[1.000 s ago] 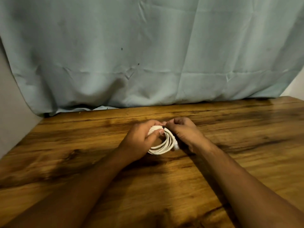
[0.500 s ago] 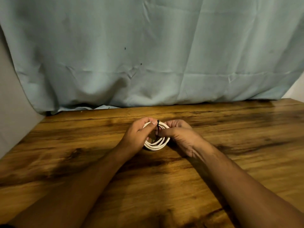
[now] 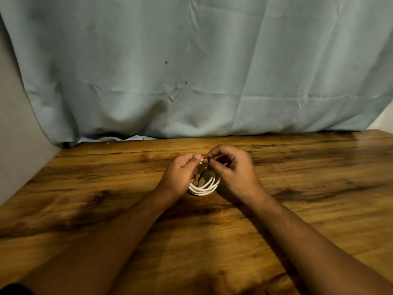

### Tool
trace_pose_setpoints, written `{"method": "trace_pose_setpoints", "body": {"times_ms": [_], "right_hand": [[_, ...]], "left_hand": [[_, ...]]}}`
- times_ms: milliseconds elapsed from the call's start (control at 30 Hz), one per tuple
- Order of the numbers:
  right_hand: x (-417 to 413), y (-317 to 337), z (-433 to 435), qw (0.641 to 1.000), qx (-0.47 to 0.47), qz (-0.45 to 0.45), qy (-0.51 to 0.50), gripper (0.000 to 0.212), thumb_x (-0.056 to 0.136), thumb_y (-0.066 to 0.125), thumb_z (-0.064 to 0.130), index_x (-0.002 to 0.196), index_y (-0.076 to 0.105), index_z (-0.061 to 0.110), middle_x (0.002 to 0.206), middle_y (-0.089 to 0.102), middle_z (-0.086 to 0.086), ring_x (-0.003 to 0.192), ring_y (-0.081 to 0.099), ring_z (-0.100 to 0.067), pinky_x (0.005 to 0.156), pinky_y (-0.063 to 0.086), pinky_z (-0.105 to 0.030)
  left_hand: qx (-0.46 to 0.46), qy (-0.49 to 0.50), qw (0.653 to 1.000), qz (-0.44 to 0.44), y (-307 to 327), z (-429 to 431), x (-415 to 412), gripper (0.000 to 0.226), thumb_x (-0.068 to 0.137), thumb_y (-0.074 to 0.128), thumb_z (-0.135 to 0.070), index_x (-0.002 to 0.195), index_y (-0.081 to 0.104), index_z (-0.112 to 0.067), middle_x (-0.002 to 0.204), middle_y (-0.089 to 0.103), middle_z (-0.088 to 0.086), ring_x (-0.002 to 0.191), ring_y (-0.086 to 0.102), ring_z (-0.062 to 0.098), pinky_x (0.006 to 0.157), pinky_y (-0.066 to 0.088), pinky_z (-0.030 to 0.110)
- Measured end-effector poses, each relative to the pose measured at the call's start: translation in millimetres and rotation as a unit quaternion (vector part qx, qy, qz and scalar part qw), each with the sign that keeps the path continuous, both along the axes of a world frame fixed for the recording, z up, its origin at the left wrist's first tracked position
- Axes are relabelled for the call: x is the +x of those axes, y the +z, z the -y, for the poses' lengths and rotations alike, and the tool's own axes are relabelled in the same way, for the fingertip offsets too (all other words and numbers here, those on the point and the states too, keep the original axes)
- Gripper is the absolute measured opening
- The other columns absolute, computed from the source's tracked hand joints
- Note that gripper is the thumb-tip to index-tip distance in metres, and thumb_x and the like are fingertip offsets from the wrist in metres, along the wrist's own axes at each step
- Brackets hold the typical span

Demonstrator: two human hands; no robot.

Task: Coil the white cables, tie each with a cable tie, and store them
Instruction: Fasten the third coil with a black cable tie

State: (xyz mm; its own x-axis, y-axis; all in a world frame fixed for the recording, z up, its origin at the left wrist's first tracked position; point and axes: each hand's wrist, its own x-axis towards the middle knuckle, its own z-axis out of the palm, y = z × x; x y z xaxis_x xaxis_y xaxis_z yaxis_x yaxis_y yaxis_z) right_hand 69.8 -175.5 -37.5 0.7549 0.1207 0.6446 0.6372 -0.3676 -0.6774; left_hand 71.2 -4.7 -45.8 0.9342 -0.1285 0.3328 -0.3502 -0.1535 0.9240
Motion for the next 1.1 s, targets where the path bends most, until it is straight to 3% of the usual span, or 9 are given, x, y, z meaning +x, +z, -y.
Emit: {"method": "trace_pose_setpoints", "body": {"times_ms": [67,200,300,433,633,767,900,1000,1100], "right_hand": [[0.8,0.6,1.6,1.0,0.013,-0.018,0.013,0.007,0.09,0.076,0.012,0.088,0.075,0.018,0.084,0.075,0.001,0.078,0.071,-0.024,0.072,0.06,-0.044],[2.1,-0.4,4.3,0.97,0.171,-0.153,0.085,0.017,0.093,0.074,0.024,0.081,0.07,0.014,0.076,0.067,-0.013,0.07,0.057,-0.033,0.071,0.048,-0.053],[-1.8,2.3,7.1,0.942,0.21,-0.235,0.113,0.024,0.094,0.072,0.03,0.079,0.067,0.012,0.07,0.062,-0.021,0.07,0.053,-0.042,0.067,0.041,-0.06],[-6.1,11.6,16.5,0.915,0.204,-0.319,0.136,0.02,0.097,0.071,0.02,0.079,0.068,0.012,0.069,0.066,-0.014,0.052,0.062,-0.024,0.048,0.05,-0.028],[-7.4,17.1,20.0,0.868,0.206,-0.429,0.142,0.013,0.1,0.062,0.012,0.093,0.071,0.005,0.066,0.067,-0.007,0.042,0.059,-0.013,0.04,0.047,-0.02],[-7.9,19.7,22.3,0.856,0.208,-0.451,0.142,0.014,0.096,0.063,0.004,0.086,0.072,0.001,0.062,0.064,-0.007,0.043,0.057,-0.012,0.041,0.049,-0.019],[-6.1,13.3,18.6,0.882,0.198,-0.415,0.098,0.022,0.095,0.069,0.014,0.077,0.076,0.003,0.065,0.066,-0.013,0.049,0.06,-0.018,0.048,0.049,-0.026],[-6.9,12.4,14.8,0.903,0.177,-0.374,0.112,0.037,0.096,0.069,0.038,0.099,0.079,0.003,0.085,0.071,-0.024,0.06,0.068,-0.022,0.058,0.047,-0.03],[-10.0,15.7,10.5,0.896,0.182,-0.373,0.158,0.044,0.096,0.069,0.037,0.11,0.074,-0.004,0.1,0.072,-0.025,0.073,0.068,-0.023,0.056,0.053,-0.028]], "left_hand": [[0.035,0.0,0.999,0.026,0.0,-1.4,-2.5,0.033,0.1,0.05,-0.038,0.093,0.069,-0.011,0.063,0.052,-0.007,0.058,0.049,0.011,0.058,0.039,0.031],[0.153,0.019,0.98,0.123,4.0,0.3,-9.2,0.017,0.106,0.053,-0.028,0.098,0.067,-0.022,0.073,0.066,-0.017,0.07,0.06,-0.005,0.067,0.044,0.021],[0.224,0.027,0.953,0.2,5.0,-0.6,-12.8,0.014,0.104,0.054,-0.032,0.104,0.065,-0.023,0.089,0.072,-0.01,0.084,0.066,0.003,0.075,0.049,0.028],[0.252,0.032,0.938,0.237,6.3,2.4,-19.1,0.027,0.101,0.051,-0.042,0.118,0.061,-0.024,0.107,0.074,-0.01,0.096,0.069,0.009,0.084,0.053,0.037],[0.252,-0.011,0.935,0.251,6.6,5.5,-21.3,0.031,0.102,0.047,-0.047,0.124,0.06,-0.03,0.102,0.076,-0.006,0.094,0.072,0.014,0.081,0.055,0.043],[0.243,-0.016,0.932,0.269,12.6,10.6,-26.5,0.027,0.103,0.049,-0.041,0.117,0.067,-0.027,0.104,0.075,-0.01,0.096,0.071,0.008,0.081,0.055,0.04],[0.219,-0.011,0.943,0.249,11.1,13.4,-24.4,0.024,0.102,0.052,-0.035,0.112,0.07,-0.022,0.101,0.076,-0.01,0.094,0.071,0.005,0.082,0.055,0.038],[0.178,0.027,0.962,0.204,5.2,3.0,-14.6,0.027,0.1,0.054,-0.035,0.108,0.073,-0.018,0.099,0.076,-0.009,0.093,0.069,0.002,0.085,0.054,0.036],[0.118,0.034,0.981,0.147,3.9,-3.0,-9.2,0.028,0.099,0.052,-0.037,0.102,0.072,-0.017,0.091,0.076,-0.005,0.087,0.071,0.008,0.082,0.056,0.037]]}}
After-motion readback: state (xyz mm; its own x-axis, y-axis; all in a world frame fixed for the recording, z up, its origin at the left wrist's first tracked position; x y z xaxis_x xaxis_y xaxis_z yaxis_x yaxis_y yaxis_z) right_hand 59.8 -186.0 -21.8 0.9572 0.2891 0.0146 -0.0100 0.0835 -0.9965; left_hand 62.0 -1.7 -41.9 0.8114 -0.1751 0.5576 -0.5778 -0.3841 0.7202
